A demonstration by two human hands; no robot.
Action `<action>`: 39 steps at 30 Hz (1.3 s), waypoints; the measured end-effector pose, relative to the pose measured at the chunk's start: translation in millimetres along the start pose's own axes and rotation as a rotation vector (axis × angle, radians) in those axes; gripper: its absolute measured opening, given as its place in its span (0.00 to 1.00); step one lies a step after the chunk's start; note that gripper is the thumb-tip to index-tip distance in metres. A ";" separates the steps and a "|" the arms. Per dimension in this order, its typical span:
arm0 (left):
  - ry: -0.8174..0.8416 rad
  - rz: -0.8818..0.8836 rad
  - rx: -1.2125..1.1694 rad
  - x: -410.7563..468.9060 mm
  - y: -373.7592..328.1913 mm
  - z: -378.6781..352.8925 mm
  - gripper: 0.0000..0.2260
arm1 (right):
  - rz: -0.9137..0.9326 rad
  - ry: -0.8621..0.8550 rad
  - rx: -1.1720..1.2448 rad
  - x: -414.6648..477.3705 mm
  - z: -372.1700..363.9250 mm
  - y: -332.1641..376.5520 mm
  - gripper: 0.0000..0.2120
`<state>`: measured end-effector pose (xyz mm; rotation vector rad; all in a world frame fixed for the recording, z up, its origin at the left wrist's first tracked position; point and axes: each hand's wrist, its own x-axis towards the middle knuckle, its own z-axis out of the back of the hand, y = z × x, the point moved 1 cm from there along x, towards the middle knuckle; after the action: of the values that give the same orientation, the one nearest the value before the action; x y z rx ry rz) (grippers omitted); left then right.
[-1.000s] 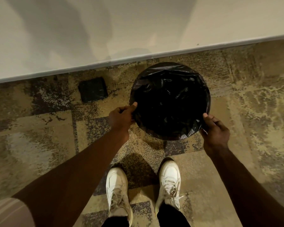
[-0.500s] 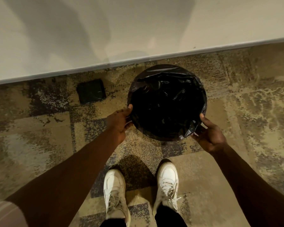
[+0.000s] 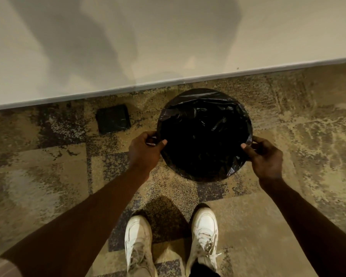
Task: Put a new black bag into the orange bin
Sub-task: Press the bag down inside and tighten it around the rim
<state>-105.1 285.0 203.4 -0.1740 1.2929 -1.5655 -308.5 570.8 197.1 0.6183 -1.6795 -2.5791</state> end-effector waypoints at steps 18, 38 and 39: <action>-0.171 -0.138 0.122 15.7 -35.2 50.8 0.15 | 0.344 0.022 -0.180 11.4 -48.0 75.2 0.17; -0.229 -0.164 0.231 93.1 -49.8 75.6 0.13 | 0.491 0.130 -0.267 81.5 -124.1 100.6 0.20; -0.234 -0.169 0.241 95.3 -49.3 73.9 0.13 | 0.494 0.128 -0.274 83.8 -124.6 99.1 0.20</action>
<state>-128.1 159.0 227.1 -0.3100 0.9189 -1.7729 -366.0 401.2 213.6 0.2980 -1.2171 -2.2929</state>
